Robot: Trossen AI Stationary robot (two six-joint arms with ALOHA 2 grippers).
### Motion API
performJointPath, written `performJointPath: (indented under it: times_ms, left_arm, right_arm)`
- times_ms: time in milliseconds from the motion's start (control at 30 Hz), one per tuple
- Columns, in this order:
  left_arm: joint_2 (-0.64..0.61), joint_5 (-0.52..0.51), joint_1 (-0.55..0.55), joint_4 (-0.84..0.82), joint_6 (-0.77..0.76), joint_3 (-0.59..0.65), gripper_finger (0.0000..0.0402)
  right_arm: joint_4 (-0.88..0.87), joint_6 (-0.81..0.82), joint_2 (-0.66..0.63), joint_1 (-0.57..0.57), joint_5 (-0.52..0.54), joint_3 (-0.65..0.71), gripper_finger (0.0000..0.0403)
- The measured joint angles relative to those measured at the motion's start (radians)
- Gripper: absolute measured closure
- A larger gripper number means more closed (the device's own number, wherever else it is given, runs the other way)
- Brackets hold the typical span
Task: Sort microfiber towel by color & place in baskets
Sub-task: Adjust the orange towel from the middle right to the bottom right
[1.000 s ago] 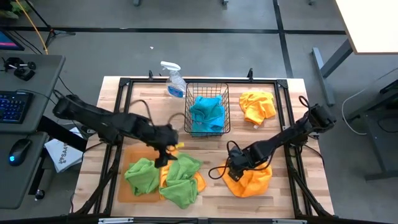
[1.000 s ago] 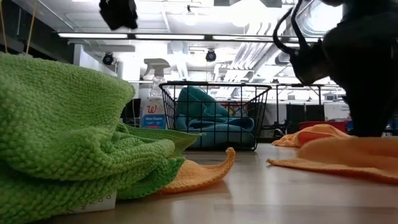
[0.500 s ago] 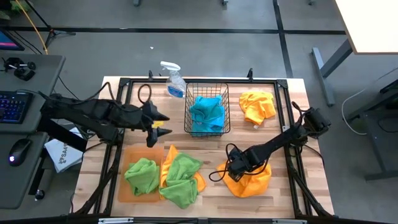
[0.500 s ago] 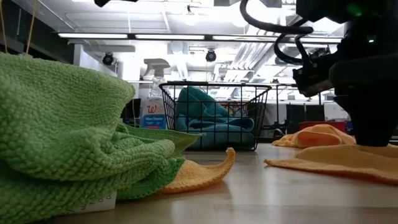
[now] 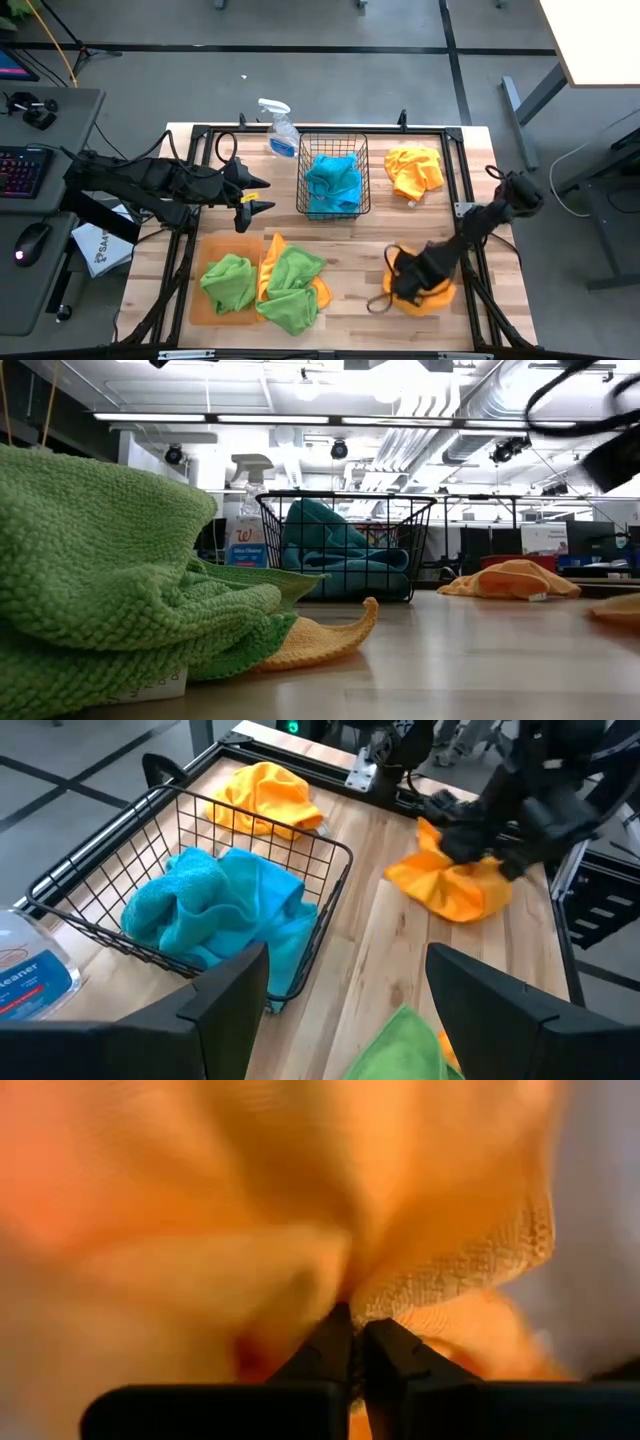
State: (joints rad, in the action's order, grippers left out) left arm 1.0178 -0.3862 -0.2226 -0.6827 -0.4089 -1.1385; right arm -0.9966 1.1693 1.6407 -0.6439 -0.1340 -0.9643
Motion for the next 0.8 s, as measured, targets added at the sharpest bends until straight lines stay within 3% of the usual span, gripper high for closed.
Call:
performJointPath:
  times_ms: [133, 267, 500, 633, 800]
  left_arm:
    - [0.000, 0.000, 0.000, -0.001, -0.004, 0.000, 0.0143]
    - [0.000, 0.005, 0.000, -0.001, -0.029, 0.000, 0.0143]
    - [0.000, 0.008, 0.000, -0.001, -0.033, 0.000, 0.0143]
    - [0.000, 0.009, 0.000, -0.001, -0.034, 0.000, 0.0143]
    - [0.000, 0.009, -0.001, -0.001, -0.034, 0.000, 0.0143]
  right_arm:
    - [0.111, 0.042, -0.004, -0.099, -0.103, -0.001, 0.0400]
    - [0.096, 0.168, -0.005, -0.191, -0.144, -0.001, 0.0401]
    - [0.113, 0.306, -0.057, -0.241, -0.129, -0.001, 0.0382]
    - [0.117, 0.319, -0.133, -0.240, -0.127, -0.002, 0.0343]
    - [0.091, 0.358, -0.271, -0.240, -0.051, -0.002, 0.0259]
